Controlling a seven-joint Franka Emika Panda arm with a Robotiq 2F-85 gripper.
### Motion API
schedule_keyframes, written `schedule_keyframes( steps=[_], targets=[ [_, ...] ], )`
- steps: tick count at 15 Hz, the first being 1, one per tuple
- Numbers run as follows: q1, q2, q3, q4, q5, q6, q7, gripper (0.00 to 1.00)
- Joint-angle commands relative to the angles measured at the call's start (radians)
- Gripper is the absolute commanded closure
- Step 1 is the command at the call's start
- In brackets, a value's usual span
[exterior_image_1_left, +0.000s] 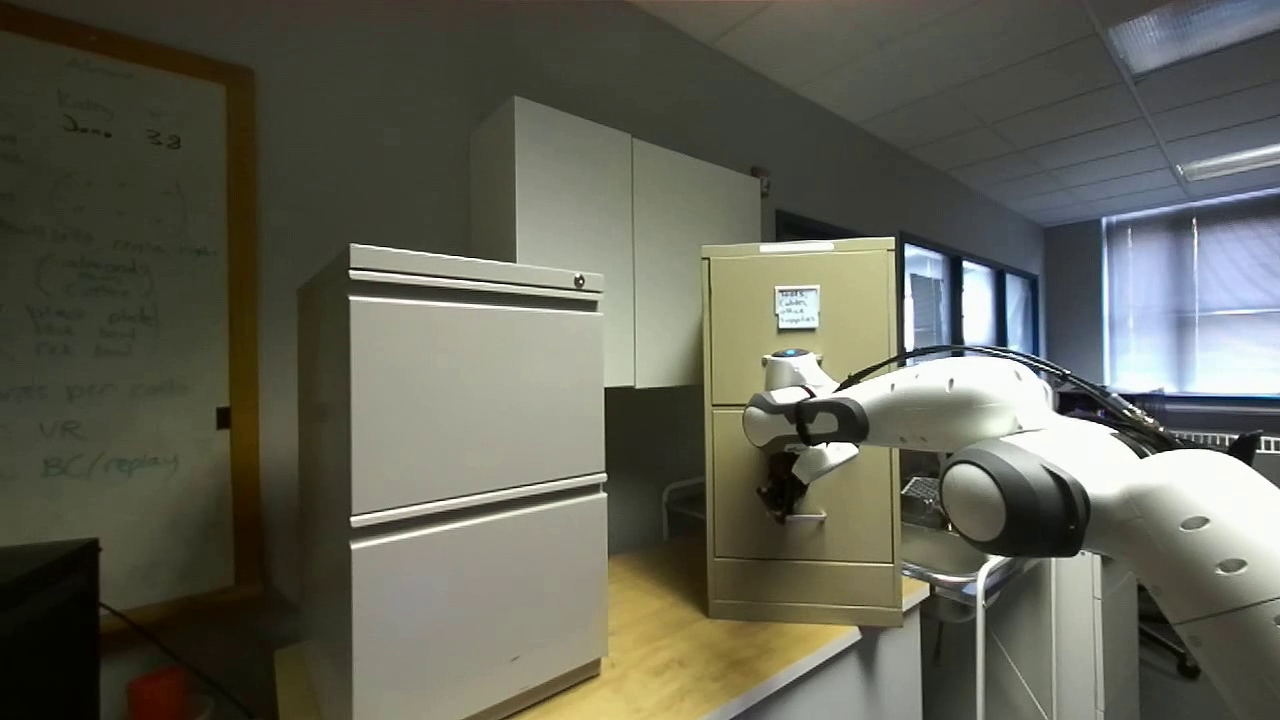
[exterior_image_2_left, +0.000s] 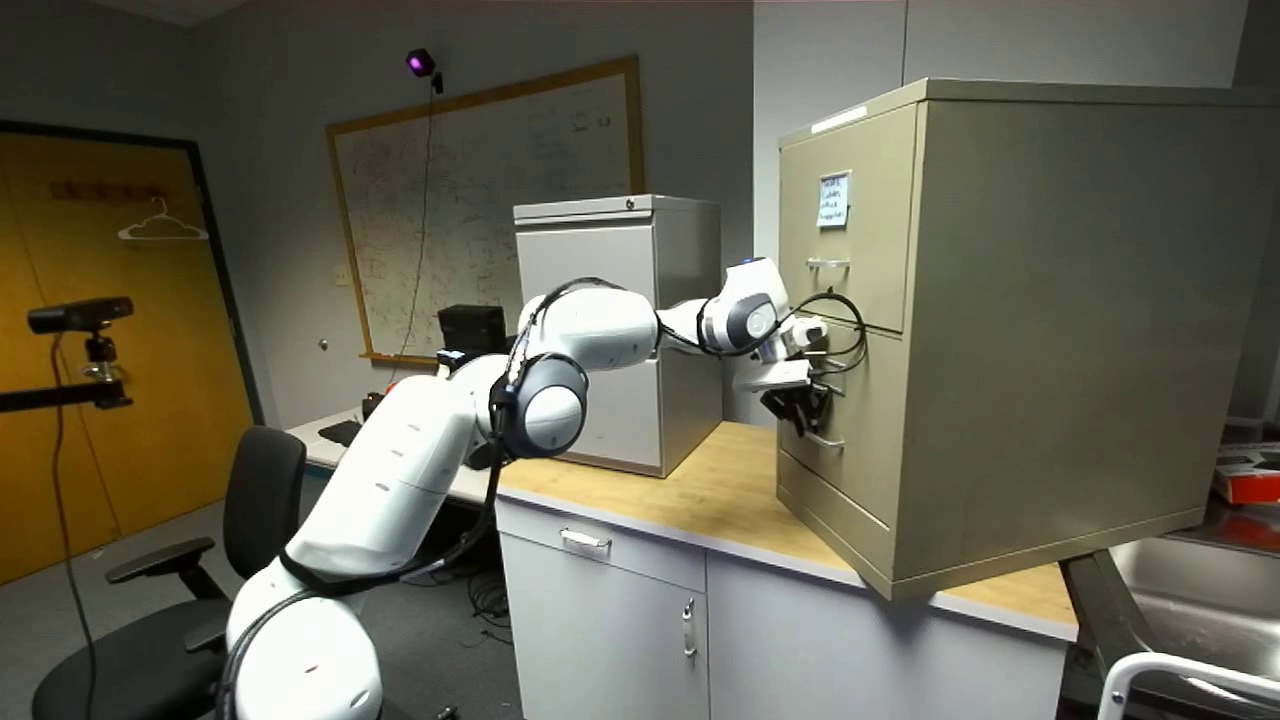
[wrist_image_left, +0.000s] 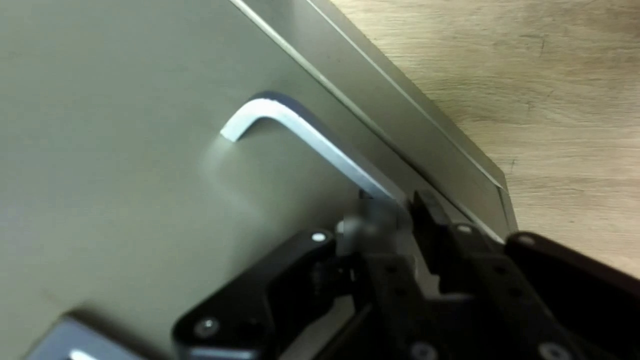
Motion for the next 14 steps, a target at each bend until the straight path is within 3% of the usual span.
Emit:
schedule_keyframes(
  steps=[1, 14],
  targets=[
    [0.036, -0.142, 0.049, -0.216, 0.045, -0.036, 0.004, 0.94],
    [0.037, -0.281, 0.053, -0.462, 0.040, 0.184, -0.066, 0.94]
  ],
)
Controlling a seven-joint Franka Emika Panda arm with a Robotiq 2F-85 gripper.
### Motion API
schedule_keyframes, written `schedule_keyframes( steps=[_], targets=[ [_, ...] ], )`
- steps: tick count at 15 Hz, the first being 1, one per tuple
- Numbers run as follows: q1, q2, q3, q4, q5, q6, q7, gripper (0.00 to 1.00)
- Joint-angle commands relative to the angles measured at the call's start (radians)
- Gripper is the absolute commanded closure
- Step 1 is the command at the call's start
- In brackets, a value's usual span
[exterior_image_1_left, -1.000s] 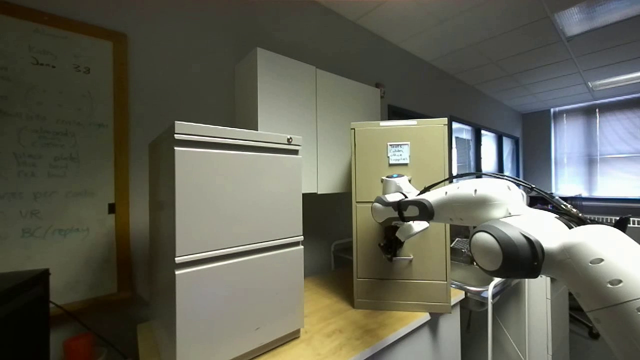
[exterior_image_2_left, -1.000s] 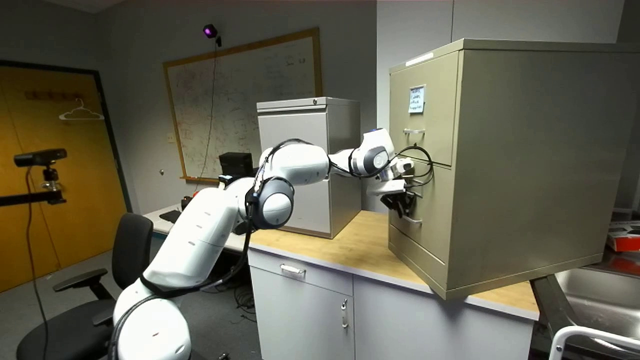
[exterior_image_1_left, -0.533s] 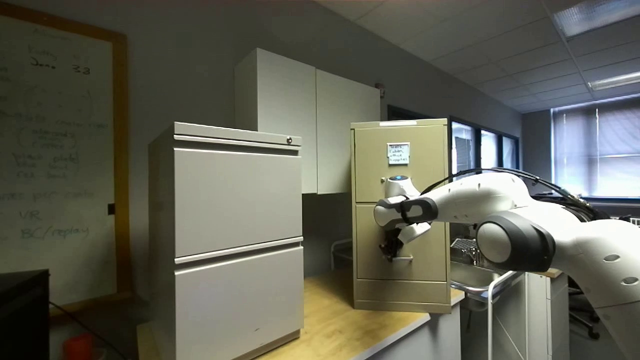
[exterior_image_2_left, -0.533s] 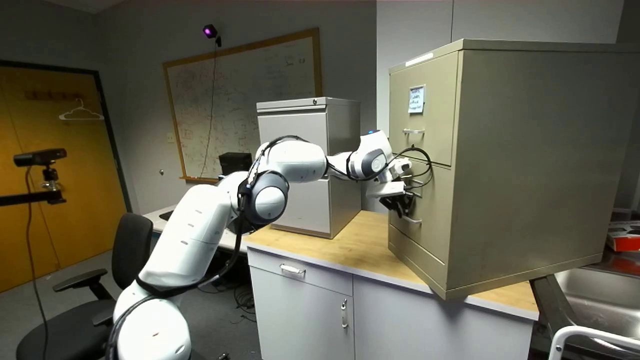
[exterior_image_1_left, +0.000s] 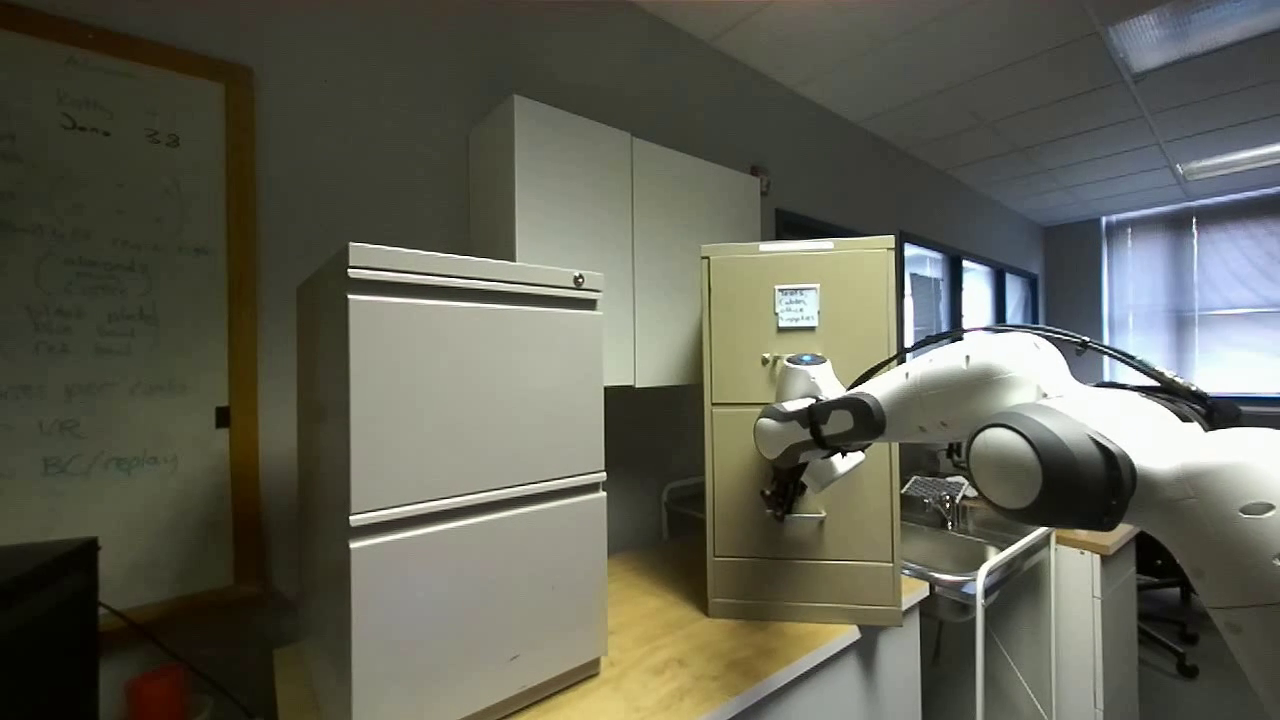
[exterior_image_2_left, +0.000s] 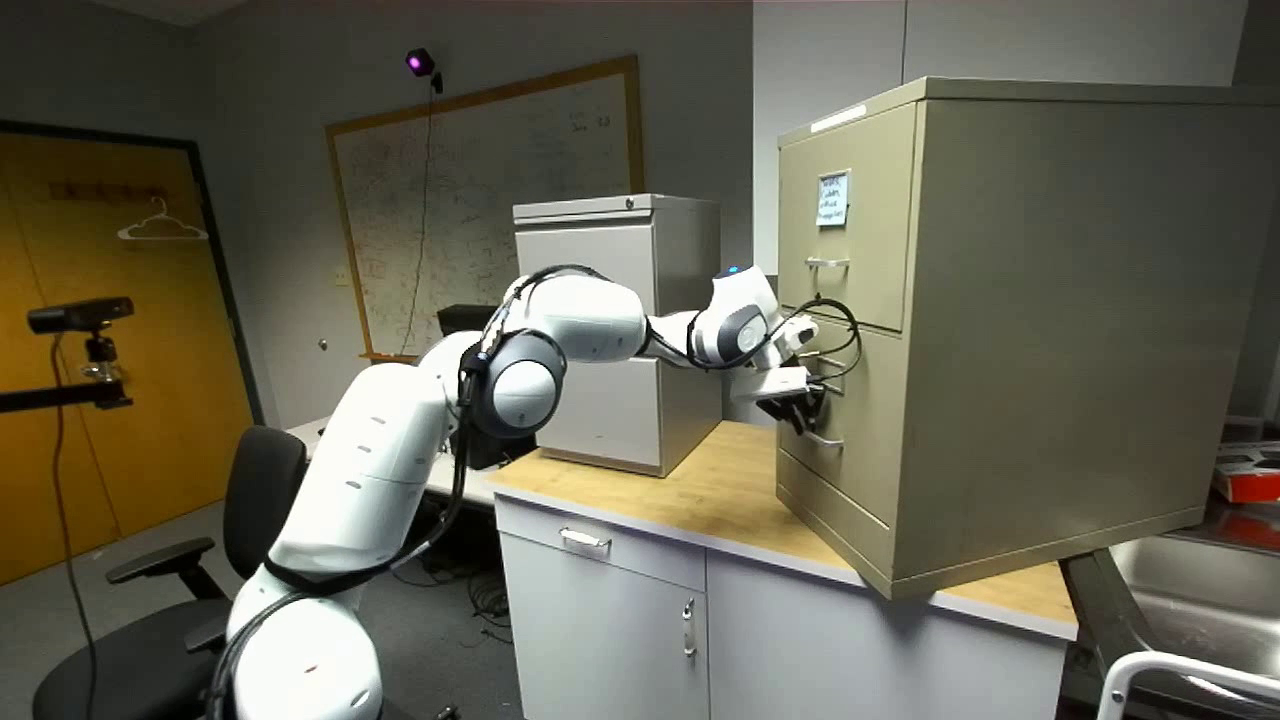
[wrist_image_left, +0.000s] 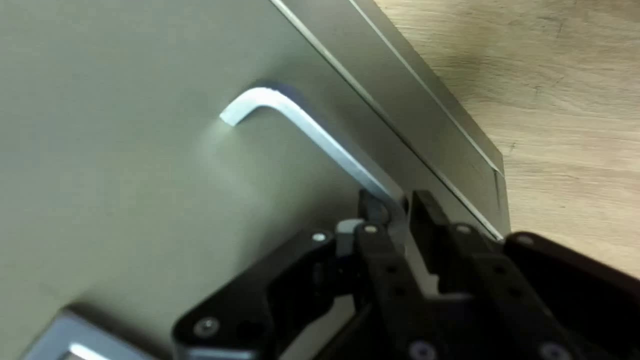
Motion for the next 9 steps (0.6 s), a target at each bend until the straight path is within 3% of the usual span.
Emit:
schedule_keyframes(
  steps=[1, 9],
  targets=[
    [0.037, -0.145, 0.050, -0.202, 0.038, -0.058, -0.009, 0.94],
    [0.071, -0.274, 0.047, -0.373, 0.055, -0.069, -0.039, 0.94]
  ],
)
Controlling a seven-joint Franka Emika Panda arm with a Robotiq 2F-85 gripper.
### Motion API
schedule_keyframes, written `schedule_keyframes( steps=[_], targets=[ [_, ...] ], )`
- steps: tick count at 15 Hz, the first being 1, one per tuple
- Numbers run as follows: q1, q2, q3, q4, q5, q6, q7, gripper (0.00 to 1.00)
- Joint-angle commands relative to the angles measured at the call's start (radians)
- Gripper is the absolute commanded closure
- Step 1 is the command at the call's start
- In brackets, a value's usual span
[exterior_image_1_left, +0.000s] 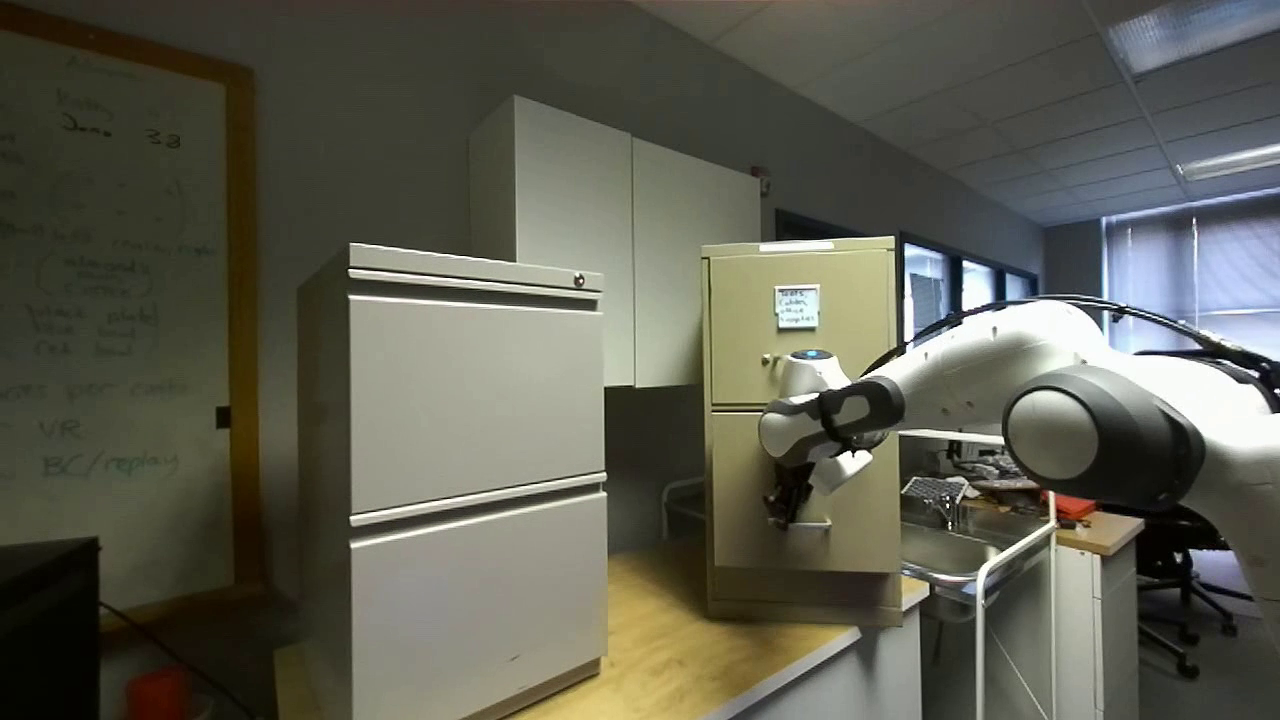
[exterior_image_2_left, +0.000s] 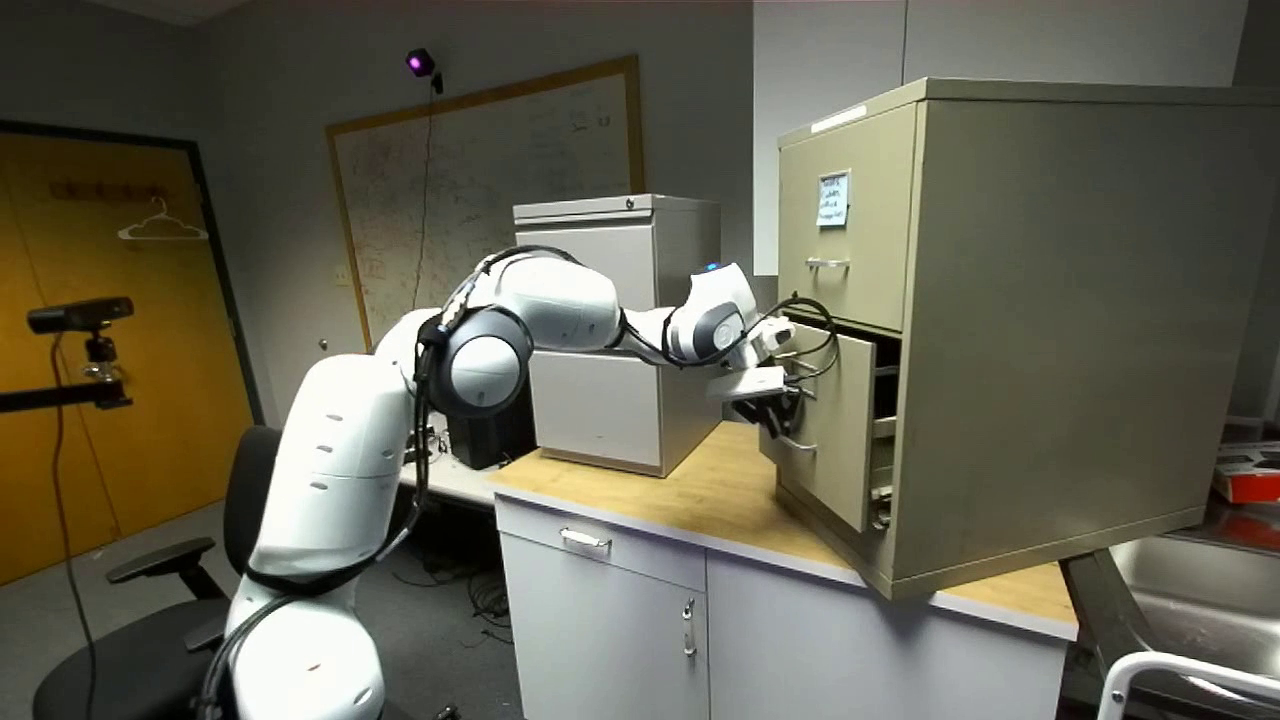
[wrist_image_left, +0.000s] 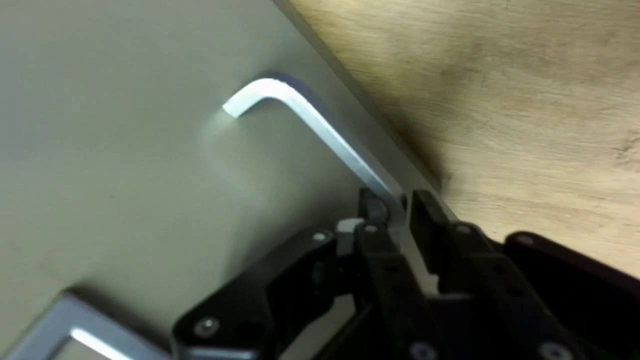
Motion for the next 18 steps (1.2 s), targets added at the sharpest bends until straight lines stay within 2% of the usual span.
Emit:
schedule_keyframes(
  steps=[1, 7, 18],
  targets=[
    [0.056, -0.138, 0.037, -0.177, 0.051, -0.099, -0.006, 0.94],
    [0.105, -0.266, 0.034, -0.319, 0.031, -0.135, 0.046, 0.94],
    [0.193, -0.487, 0.048, -0.586, -0.024, -0.119, 0.191, 0.94]
  ],
)
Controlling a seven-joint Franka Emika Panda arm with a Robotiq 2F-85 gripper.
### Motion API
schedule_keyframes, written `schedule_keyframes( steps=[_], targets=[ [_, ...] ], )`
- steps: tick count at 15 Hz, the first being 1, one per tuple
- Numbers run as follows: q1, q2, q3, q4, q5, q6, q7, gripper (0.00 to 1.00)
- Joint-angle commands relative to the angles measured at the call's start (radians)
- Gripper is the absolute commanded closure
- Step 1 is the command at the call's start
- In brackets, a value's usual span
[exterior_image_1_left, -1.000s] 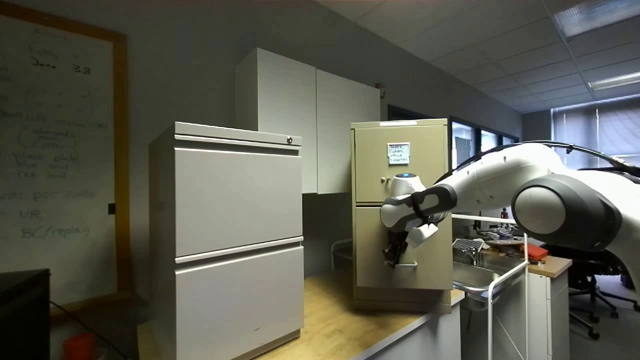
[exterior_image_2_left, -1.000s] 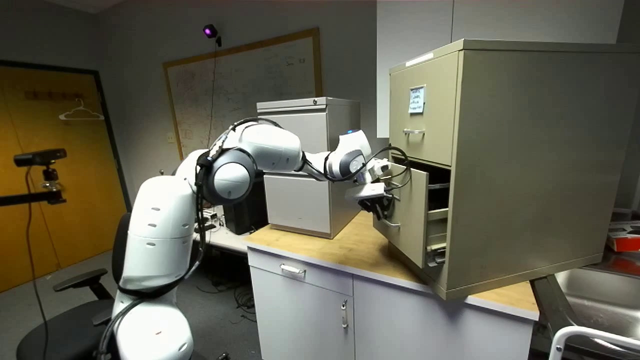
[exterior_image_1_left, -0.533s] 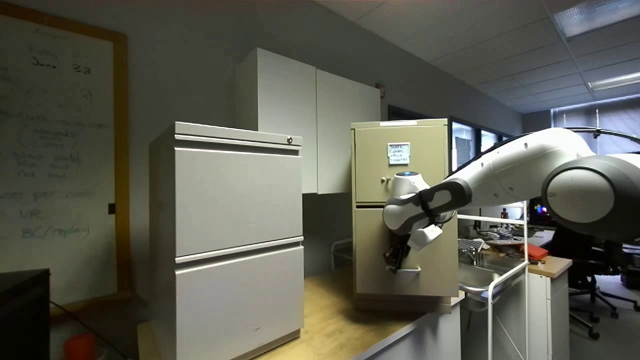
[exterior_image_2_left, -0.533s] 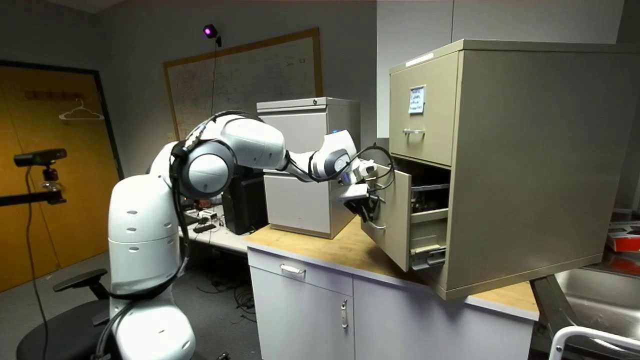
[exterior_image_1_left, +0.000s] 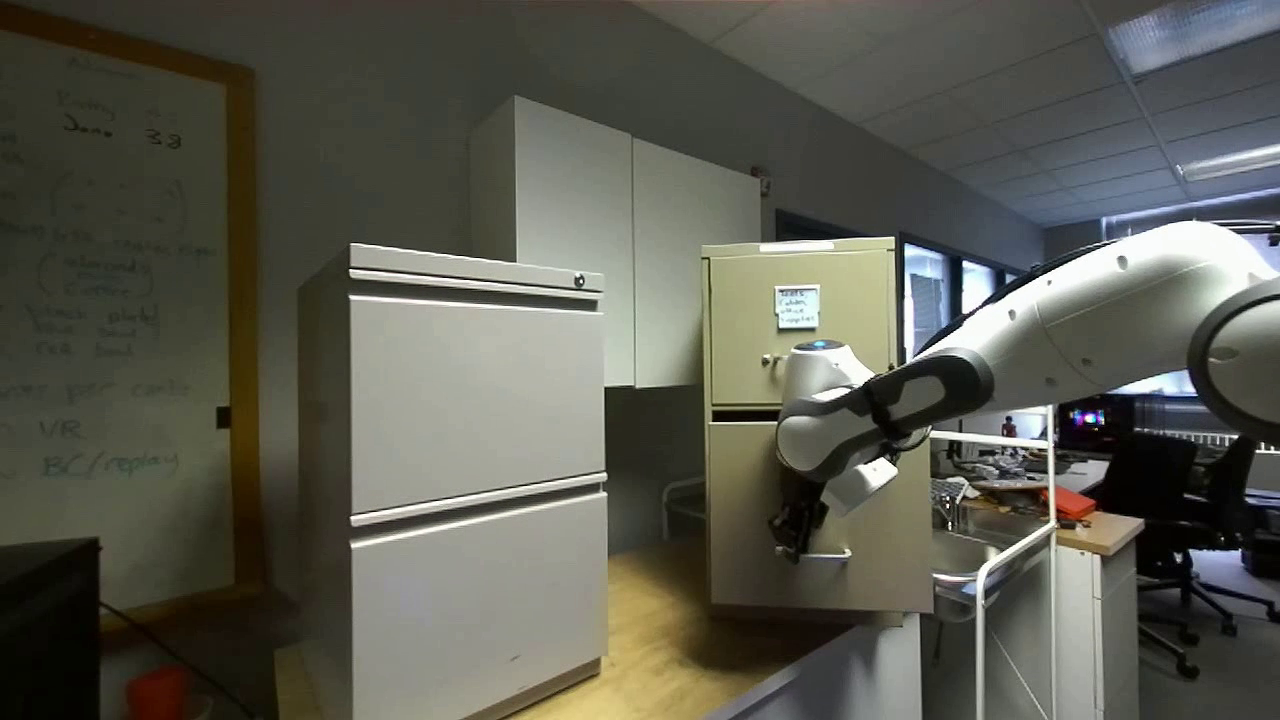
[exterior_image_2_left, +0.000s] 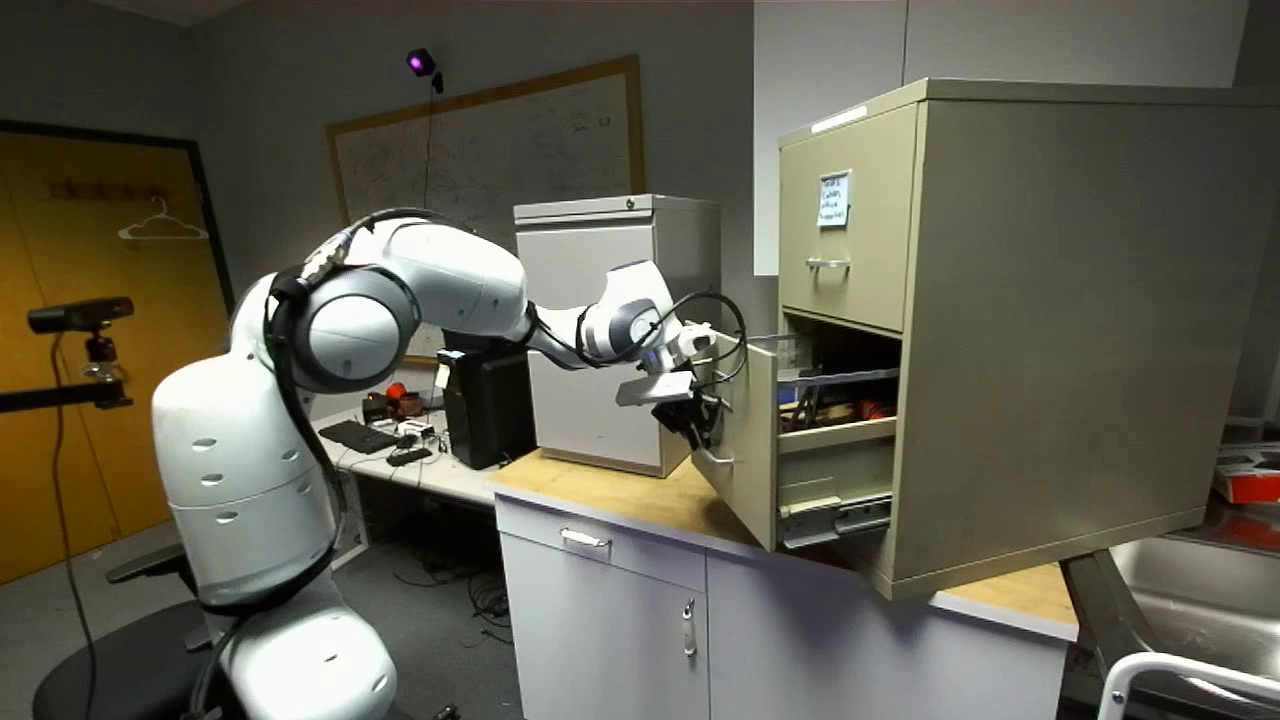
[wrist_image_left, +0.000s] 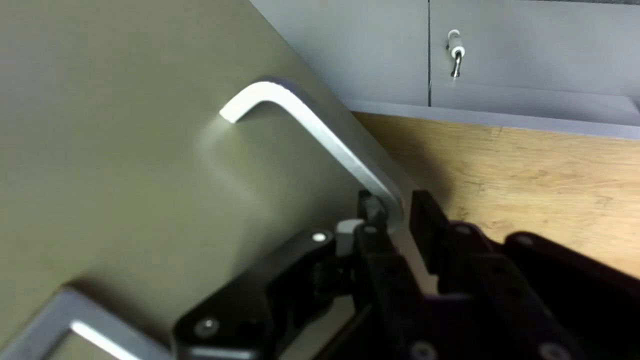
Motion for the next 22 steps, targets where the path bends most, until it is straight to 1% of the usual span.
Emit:
schedule_keyframes(
  steps=[1, 5, 11, 12, 13, 14, 16, 17, 19, 20, 22],
  targets=[
    [0.071, -0.111, 0.049, -0.120, 0.058, -0.116, 0.006, 0.94],
    [0.097, -0.169, 0.068, -0.178, 0.050, -0.132, 0.068, 0.94],
    [0.114, -0.198, 0.091, -0.193, 0.043, -0.179, 0.147, 0.94],
    [0.115, -0.199, 0.094, -0.191, 0.042, -0.187, 0.158, 0.53],
    [0.115, -0.198, 0.097, -0.189, 0.041, -0.192, 0.167, 0.53],
    [0.117, -0.199, 0.099, -0.187, 0.043, -0.199, 0.167, 0.49],
    [0.128, -0.192, 0.101, -0.173, 0.050, -0.229, 0.153, 0.36],
    [0.135, -0.191, 0.102, -0.167, 0.054, -0.251, 0.141, 0.27],
    [0.147, -0.183, 0.105, -0.150, 0.058, -0.298, 0.129, 0.12],
    [0.153, -0.184, 0.107, -0.145, 0.061, -0.319, 0.126, 0.02],
    [0.160, -0.182, 0.112, -0.132, 0.059, -0.355, 0.120, 0.01]
  ],
)
